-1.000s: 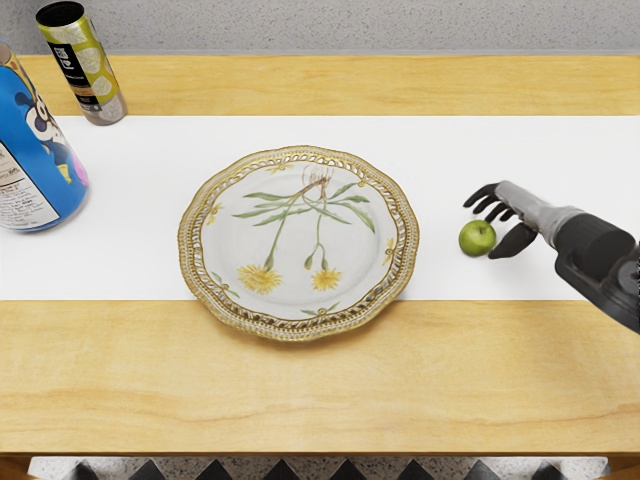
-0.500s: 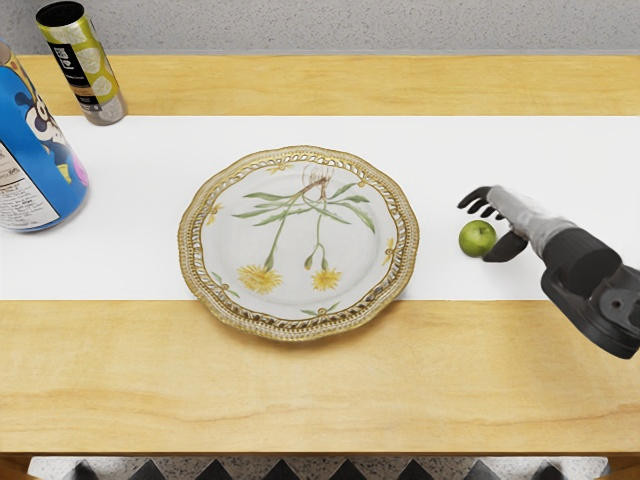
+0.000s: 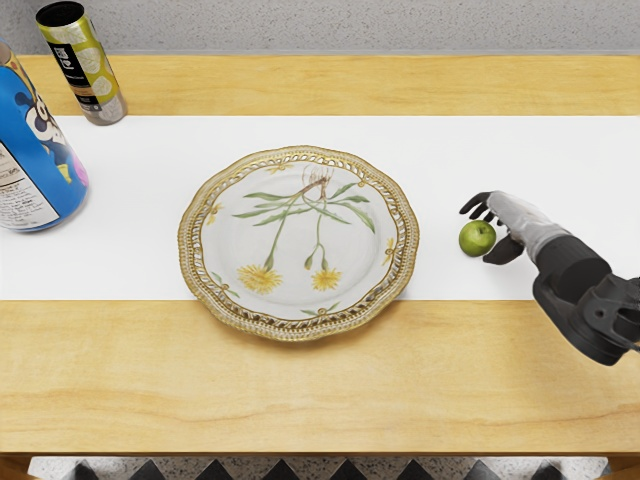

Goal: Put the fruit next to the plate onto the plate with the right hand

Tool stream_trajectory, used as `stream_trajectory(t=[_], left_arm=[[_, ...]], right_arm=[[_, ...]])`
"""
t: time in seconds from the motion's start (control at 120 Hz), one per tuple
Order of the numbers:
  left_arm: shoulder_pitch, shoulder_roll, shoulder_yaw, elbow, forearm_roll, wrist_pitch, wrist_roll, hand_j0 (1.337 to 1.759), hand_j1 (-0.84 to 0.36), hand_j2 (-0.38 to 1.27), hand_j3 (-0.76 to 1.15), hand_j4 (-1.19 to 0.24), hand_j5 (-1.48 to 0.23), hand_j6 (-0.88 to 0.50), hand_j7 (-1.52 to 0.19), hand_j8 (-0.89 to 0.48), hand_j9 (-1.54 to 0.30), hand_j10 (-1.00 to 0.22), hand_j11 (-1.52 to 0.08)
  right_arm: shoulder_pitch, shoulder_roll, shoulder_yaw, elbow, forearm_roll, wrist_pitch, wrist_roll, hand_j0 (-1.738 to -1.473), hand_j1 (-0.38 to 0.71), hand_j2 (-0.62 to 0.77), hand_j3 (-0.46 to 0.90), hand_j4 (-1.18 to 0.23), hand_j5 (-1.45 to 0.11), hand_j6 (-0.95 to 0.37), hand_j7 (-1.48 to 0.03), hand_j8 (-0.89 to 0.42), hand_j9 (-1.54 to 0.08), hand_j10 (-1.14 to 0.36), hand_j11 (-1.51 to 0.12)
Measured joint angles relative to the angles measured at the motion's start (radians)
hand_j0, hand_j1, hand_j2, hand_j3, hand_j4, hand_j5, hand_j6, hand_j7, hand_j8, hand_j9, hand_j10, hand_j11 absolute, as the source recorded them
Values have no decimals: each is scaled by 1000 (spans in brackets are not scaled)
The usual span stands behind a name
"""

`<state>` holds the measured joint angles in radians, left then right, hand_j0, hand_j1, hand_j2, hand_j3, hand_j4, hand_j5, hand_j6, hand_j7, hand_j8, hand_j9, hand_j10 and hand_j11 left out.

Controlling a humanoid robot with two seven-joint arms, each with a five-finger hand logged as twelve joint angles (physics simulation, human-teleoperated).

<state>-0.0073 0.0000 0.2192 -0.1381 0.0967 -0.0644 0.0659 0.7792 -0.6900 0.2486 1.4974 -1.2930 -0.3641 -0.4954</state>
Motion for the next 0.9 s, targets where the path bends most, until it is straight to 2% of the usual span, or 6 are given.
stream_trajectory(t=[0.2,0.358,0.717,0.808,0.875,0.9], left_arm=[[0,0,0,0,0,0,0,1658,55,49,0,-245,-318,-245,-318,-245,-318,-245,-318],[0,0,0,0,0,0,0,1658,55,49,0,-245,-318,-245,-318,-245,-318,-245,-318],[0,0,0,0,0,0,0,1658,55,49,0,-245,-318,-245,-318,-245,-318,-245,-318],[0,0,0,0,0,0,0,1658,55,49,0,-245,-318,-245,-318,-245,-318,-245,-318],[0,0,0,0,0,0,0,1658,55,49,0,-245,-318,-245,-318,-245,-318,-245,-318],[0,0,0,0,0,0,0,1658,55,49,0,-245,-318,-245,-318,-245,-318,-245,-318]], right_arm=[[-2,24,0,-21,6,-1,0,-1657,226,-88,-1,-480,-619,-442,-619,-483,-618,-480,-618],[-2,38,1,-34,5,-5,-1,-1651,254,-64,-1,-530,-682,-400,-682,-428,-689,-527,-688],[12,30,12,-34,70,-3,2,-1652,267,261,0,-667,-857,-492,-865,-485,-873,-664,-874],[33,1,13,-12,119,6,3,-1654,252,231,1,-664,-885,-487,-875,-477,-898,-661,-900],[51,-22,13,5,163,14,5,-1655,262,276,1,-661,-892,-489,-875,-477,-905,-657,-908],[59,-30,13,10,180,20,5,-1655,259,238,1,-658,-897,-483,-875,-466,-908,-654,-911]])
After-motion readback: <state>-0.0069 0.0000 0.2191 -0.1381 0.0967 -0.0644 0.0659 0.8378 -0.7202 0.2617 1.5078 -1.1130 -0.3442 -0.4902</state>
